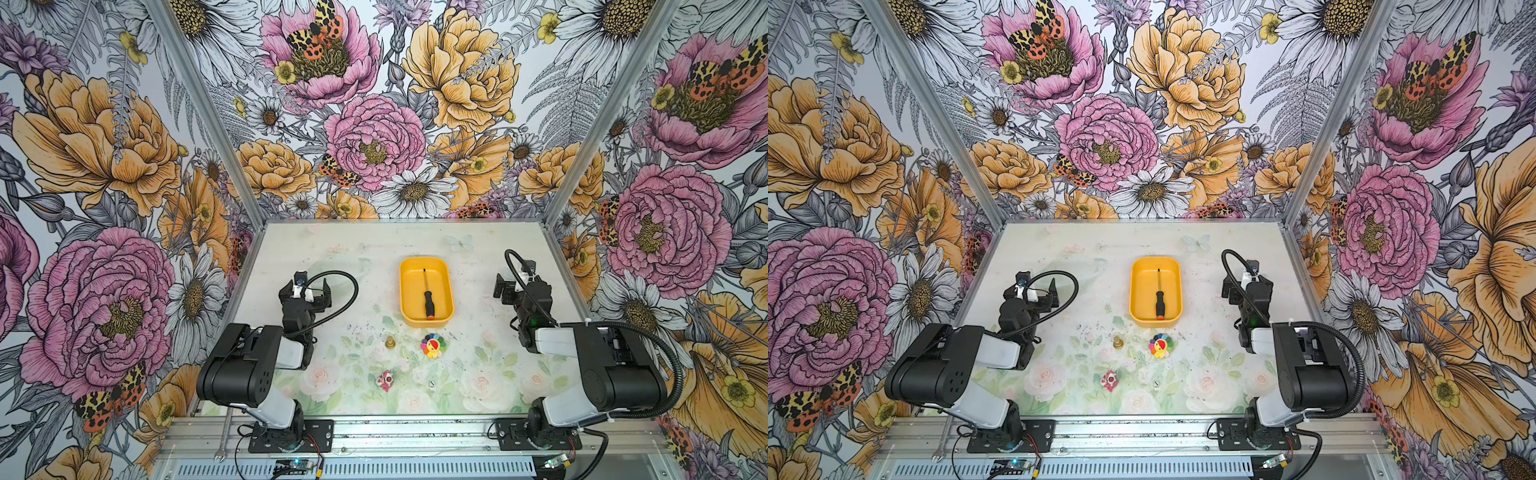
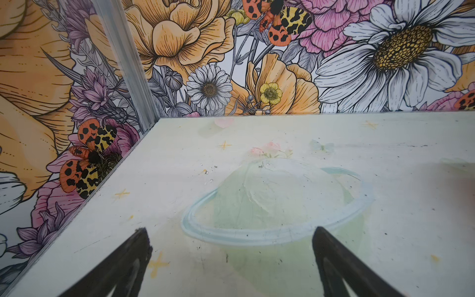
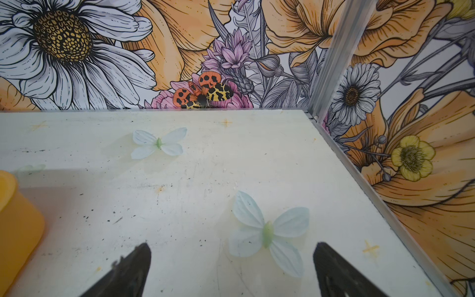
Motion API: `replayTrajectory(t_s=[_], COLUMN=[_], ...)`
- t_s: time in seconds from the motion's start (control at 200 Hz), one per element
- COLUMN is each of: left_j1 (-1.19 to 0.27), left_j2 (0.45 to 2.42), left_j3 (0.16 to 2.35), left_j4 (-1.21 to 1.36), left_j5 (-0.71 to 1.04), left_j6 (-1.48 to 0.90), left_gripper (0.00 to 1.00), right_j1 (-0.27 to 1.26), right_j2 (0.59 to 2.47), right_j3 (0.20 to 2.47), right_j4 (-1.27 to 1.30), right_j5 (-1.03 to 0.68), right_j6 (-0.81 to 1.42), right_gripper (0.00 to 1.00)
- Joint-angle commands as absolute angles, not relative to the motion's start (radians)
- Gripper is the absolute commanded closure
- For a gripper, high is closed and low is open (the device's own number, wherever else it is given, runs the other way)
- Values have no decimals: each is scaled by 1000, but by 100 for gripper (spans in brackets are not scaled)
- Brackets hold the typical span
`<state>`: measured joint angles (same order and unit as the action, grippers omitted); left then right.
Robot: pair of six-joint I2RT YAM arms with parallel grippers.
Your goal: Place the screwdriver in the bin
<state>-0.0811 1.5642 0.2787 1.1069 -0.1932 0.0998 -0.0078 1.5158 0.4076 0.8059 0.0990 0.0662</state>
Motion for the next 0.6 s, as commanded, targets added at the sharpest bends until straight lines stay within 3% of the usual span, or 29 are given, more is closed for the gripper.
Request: replayTrajectory(t_s=[0.0,0.595], left_j1=[-68,-67], left_j2=[1554,1555], left_j3=[300,299], left_j4=[1093,1095], left_j5=[-186,-184], left_j6=[75,74], left_gripper=[1,1], right_j1=[-12,-14], right_j2=[1529,1531], right_j3=[402,403], right_j4=[839,837], right_j5=[92,88], right_j6=[70,71], right_gripper=[0,1])
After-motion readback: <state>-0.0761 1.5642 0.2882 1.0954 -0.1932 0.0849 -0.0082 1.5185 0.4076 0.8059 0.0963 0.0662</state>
